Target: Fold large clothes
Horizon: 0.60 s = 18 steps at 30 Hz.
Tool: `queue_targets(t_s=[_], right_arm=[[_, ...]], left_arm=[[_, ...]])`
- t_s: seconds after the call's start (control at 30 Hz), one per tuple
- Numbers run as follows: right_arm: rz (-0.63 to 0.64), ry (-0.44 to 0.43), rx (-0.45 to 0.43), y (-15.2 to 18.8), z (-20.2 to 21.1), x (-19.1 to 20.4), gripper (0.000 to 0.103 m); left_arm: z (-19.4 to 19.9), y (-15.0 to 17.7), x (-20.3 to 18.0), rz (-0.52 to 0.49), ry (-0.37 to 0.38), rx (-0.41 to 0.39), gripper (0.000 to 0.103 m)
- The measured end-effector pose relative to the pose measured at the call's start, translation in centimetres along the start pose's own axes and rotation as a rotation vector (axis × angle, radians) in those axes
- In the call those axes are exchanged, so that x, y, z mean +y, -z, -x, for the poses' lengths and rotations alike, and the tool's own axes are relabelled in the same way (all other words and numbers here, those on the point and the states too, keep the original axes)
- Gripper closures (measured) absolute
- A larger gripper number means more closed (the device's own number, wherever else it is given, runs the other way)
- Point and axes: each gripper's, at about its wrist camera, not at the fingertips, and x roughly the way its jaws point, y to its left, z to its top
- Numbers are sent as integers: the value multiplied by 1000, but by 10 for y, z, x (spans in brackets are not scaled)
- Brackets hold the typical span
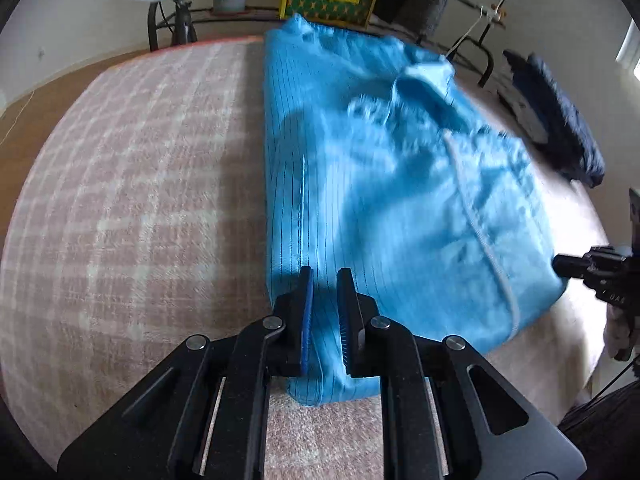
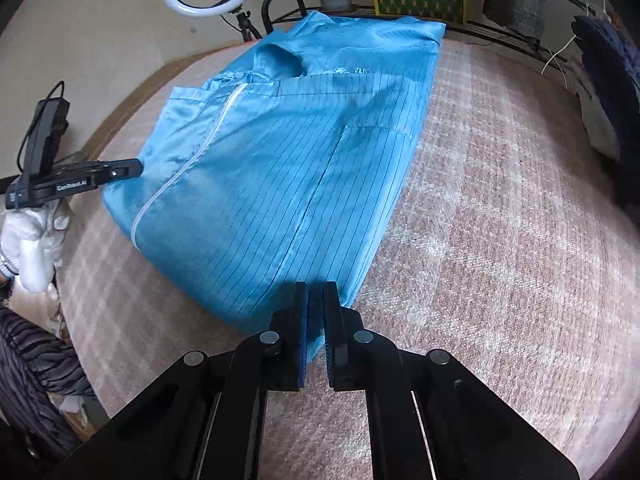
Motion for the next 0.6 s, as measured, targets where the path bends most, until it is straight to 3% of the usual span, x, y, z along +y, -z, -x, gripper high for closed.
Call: queue_targets(t_s=[0.1,0.13,0.2,0.27,0.37,0.47,0.6], right_arm=[[5,-17,-30,-6,24,7,97],[9,-25,-56,-8,37,10,92],[14,-39,-121,-11,64,17,78],[26,-61,-205,-16,96,22,58],[50,-55,-313,-28,151,30,57],[66,-26,-381,-42,198,34,57],[99,-1,-425,-77,238,35,57]], left_arm=[[47,-13,3,41,71,-78,91],[69,-19,5,60,96,-110,91],[102,-33,7,64,105,-157,90],[136,-50,8,47,109,-204,90],[186,-81,6,11,120,-264,90],[231,-115,-2,-44,126,-325,79],[272,-168,-14,-100,103,-398,76]])
